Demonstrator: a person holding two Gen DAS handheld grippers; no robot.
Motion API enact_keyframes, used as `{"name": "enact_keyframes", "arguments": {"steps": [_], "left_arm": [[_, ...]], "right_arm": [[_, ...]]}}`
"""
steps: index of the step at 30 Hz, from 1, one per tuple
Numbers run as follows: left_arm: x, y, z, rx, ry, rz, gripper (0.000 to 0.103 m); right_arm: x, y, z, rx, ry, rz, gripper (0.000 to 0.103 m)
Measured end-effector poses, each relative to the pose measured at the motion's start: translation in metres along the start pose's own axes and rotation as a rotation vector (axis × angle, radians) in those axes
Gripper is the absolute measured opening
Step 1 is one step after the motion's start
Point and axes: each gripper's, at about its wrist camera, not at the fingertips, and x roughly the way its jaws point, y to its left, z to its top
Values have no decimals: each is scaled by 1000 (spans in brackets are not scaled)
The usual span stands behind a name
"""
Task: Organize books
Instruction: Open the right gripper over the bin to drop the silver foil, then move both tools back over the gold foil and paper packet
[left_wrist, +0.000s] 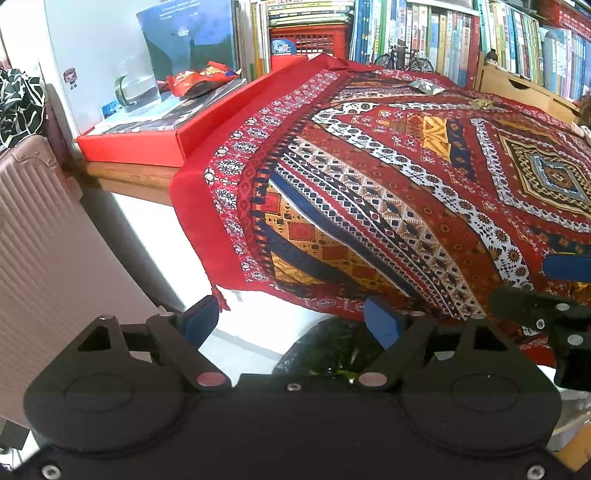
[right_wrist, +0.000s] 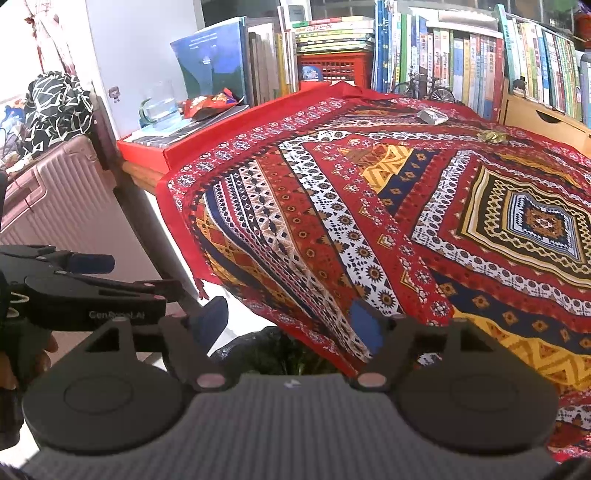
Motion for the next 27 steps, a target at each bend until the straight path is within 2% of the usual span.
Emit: {"name": "enact_keyframes", "arguments": {"steps": [6, 10, 13, 20, 27], "left_arm": [[-3, -2, 0, 6, -14, 10, 99], [-3, -1, 1, 10, -14, 13, 101], [-2, 0, 2, 16, -13, 25, 103], [-4, 1, 14, 14, -23, 7, 103], [-24, -14, 53, 138, -128, -36, 103]], "right_arm": [[-1, 1, 1, 7, -4, -25, 91], [0, 0, 2, 15, 0, -34, 95], [-2, -1, 3, 17, -10, -48, 103], [-11, -12, 18, 28, -53, -77, 103], [-30, -36, 61, 47, -130, -106, 103]]}}
